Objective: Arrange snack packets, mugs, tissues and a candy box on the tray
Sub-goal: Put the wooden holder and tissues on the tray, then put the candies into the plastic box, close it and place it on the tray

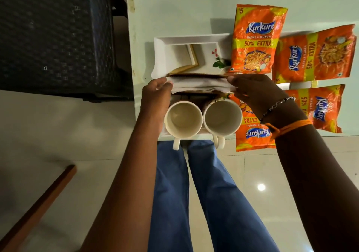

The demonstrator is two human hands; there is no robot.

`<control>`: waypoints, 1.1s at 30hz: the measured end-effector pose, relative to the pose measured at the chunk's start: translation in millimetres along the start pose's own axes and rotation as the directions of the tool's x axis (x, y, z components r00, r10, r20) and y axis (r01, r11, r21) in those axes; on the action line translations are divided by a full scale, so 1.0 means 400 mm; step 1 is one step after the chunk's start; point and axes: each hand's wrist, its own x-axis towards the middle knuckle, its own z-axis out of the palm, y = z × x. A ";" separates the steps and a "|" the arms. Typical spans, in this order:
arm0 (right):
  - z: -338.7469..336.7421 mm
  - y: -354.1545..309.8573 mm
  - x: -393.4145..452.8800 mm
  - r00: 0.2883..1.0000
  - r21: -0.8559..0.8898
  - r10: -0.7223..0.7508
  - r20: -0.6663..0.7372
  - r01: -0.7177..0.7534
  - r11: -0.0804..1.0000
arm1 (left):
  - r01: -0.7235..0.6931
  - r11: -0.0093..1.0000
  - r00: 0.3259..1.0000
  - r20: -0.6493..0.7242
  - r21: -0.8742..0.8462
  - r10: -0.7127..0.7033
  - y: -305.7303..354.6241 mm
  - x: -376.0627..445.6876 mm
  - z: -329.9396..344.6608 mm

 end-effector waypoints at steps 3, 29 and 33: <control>-0.026 0.018 0.000 0.994 -0.164 -0.093 -0.059 0.082 0.983 | -0.179 0.962 0.970 -0.124 0.206 0.207 0.002 -0.014 0.019; -0.051 0.263 -0.009 0.957 -0.812 -0.282 -0.074 0.106 0.573 | -0.642 0.427 0.743 0.380 0.637 0.551 -0.025 -0.086 0.162; -0.073 0.266 -0.043 0.884 -0.742 -0.426 -0.192 0.154 0.653 | -0.679 0.516 0.716 0.317 0.522 0.622 -0.024 -0.103 0.151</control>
